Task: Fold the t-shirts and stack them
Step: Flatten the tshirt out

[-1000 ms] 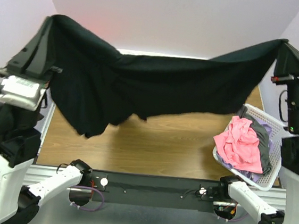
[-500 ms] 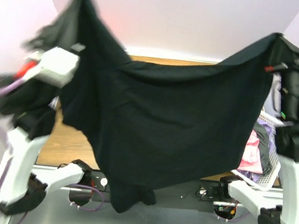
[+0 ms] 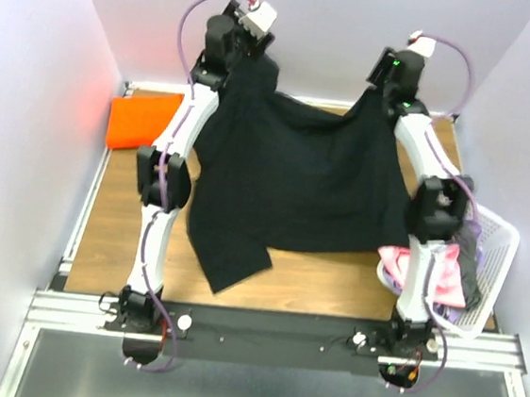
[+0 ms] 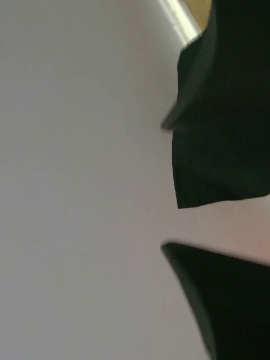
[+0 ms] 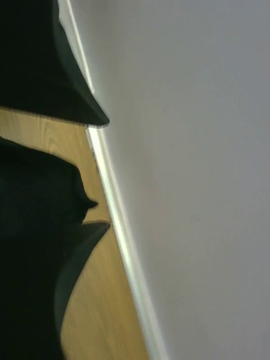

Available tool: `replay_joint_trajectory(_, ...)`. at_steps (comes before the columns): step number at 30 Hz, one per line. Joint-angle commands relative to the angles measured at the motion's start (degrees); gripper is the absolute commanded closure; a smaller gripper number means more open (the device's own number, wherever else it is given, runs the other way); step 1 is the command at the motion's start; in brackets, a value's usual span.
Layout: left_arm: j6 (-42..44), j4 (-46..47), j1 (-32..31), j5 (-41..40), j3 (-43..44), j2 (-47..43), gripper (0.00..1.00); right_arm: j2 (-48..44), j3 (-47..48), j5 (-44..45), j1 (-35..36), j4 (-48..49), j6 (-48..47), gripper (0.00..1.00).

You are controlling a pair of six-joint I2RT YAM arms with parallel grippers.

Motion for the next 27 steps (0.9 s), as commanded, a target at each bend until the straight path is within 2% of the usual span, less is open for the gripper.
replay_joint_trajectory(1,-4.7,-4.5,-0.2,-4.4,6.2,0.5,0.02,11.0,17.4,1.1,-2.3,-10.9,0.6,0.15)
replay_joint_trajectory(2,-5.2,-0.3,-0.2,-4.2,2.6,-1.6,0.02,11.7,17.8,0.9,-2.3,-11.4,0.2,0.12)
replay_joint_trajectory(3,-5.6,2.9,-0.2,-4.1,-7.2,-4.2,0.02,11.6,17.2,0.3,-2.3,-11.3,-0.3,0.09)
replay_joint_trajectory(4,-6.4,5.8,-0.3,-4.2,-12.0,-9.2,0.02,10.4,14.7,0.1,-2.3,-11.2,0.0,0.04)
replay_joint_trajectory(6,-7.4,10.0,-0.3,-3.8,-21.7,-15.2,0.02,8.7,11.3,-0.7,-2.3,-10.8,0.5,0.0)
replay_joint_trajectory(10,-9.6,12.0,-0.4,-2.8,-33.4,-22.9,0.02,2.6,1.2,-1.6,-2.3,-8.6,1.5,0.0)
replay_joint_trajectory(11,-10.9,13.1,-0.4,-2.3,-35.9,-24.2,0.02,0.1,-3.9,-1.8,-2.3,-7.8,1.6,0.0)
replay_joint_trajectory(15,-15.4,17.1,-0.4,-1.6,-51.5,-31.0,0.02,-6.3,-15.2,-5.1,-1.6,-3.0,2.3,0.0)
replay_joint_trajectory(22,-25.9,22.2,-0.4,-5.0,-69.6,-39.7,0.02,-14.1,-28.6,-8.1,1.8,-1.0,2.2,0.0)
replay_joint_trajectory(27,-35.3,23.4,-0.6,-9.5,-79.2,-43.8,0.02,-18.4,-36.8,-11.6,4.3,0.0,4.0,0.0)
